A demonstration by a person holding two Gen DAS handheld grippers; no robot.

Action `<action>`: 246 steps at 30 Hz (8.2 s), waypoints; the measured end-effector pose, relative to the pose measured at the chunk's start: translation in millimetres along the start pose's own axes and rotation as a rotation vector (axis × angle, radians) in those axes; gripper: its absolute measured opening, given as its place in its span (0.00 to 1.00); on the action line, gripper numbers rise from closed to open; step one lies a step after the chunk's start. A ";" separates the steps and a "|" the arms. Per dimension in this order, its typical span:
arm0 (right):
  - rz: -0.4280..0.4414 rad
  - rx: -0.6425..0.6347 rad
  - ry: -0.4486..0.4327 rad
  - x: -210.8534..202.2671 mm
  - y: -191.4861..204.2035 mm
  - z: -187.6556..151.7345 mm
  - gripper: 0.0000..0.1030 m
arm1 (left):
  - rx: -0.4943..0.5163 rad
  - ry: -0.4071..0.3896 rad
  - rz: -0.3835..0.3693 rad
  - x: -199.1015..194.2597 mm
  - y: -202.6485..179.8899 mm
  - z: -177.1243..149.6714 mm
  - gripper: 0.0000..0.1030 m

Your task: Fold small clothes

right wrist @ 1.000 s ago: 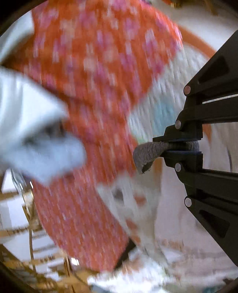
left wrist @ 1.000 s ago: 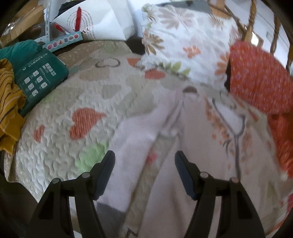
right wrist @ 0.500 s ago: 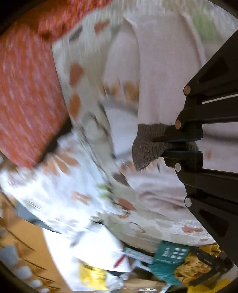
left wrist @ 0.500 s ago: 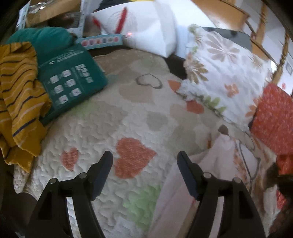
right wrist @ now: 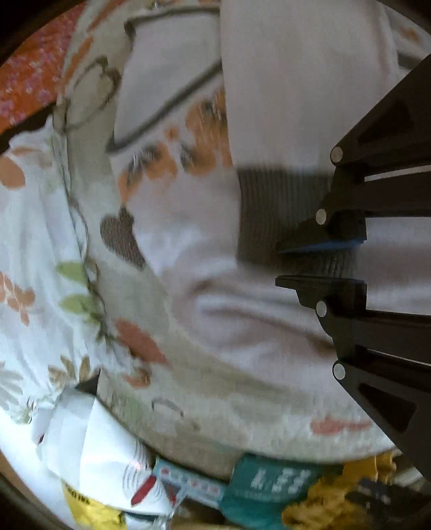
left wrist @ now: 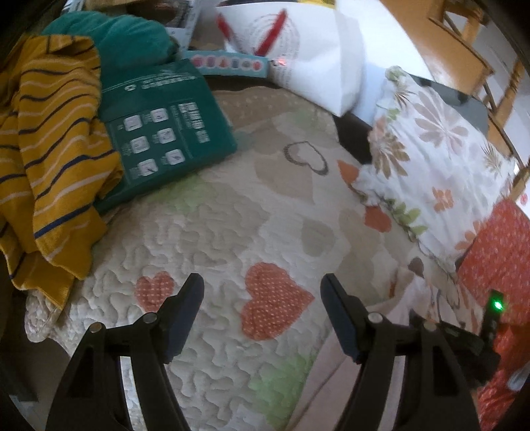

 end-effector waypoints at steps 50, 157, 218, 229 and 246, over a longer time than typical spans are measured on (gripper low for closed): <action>-0.388 -0.143 -0.207 -222.0 -183.7 -5.1 0.13 | 0.097 0.065 0.032 24.1 -55.6 -32.6 0.71; 0.235 0.192 -0.081 -243.2 -248.4 -302.6 0.10 | 0.178 0.454 -0.506 -67.8 -59.9 -255.2 0.08; 0.212 0.363 -0.140 -140.5 -298.2 45.5 0.12 | 0.186 0.275 -0.326 142.3 -282.2 -71.1 0.21; 0.088 0.363 -0.277 -183.6 -318.7 58.7 0.72 | 0.208 0.229 -0.308 115.6 -280.6 -67.6 0.50; 0.027 0.120 -0.124 -241.6 -329.4 -49.9 0.70 | 0.639 0.245 -0.273 50.0 -212.0 -121.4 0.58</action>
Point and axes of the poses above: each gripper's, at about its wrist camera, not at the fingertips, and x roughly the way its jaws point, y to its left, z to its top, the point moved 4 cm from there along x, roughly the way its jaws point, and after that the axes turned 4 degrees about x, right-handed, at the moved point
